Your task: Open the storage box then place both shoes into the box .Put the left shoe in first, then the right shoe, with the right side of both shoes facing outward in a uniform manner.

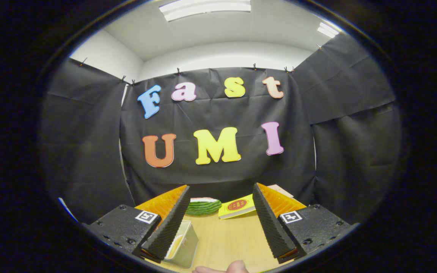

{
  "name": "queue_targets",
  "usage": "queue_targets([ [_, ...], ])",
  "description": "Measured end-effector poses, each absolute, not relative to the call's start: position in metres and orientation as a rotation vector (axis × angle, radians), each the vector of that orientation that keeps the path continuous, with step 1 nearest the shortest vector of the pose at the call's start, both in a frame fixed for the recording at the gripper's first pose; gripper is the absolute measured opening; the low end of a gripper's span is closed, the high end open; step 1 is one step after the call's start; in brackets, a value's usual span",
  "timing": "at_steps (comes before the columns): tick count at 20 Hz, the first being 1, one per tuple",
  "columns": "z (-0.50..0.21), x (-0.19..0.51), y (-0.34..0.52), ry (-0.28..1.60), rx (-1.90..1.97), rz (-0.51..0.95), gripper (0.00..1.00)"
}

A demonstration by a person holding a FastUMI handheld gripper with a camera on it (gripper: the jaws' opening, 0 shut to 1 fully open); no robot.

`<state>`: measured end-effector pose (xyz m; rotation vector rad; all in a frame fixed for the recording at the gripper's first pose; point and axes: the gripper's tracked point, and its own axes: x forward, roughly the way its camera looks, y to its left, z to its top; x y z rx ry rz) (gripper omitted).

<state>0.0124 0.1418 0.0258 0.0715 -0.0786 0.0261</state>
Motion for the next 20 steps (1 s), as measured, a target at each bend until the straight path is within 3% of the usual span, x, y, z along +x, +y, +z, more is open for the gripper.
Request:
queue_targets([
  [20,-0.003,0.023,0.158,-0.037,0.044,0.061,1.0],
])
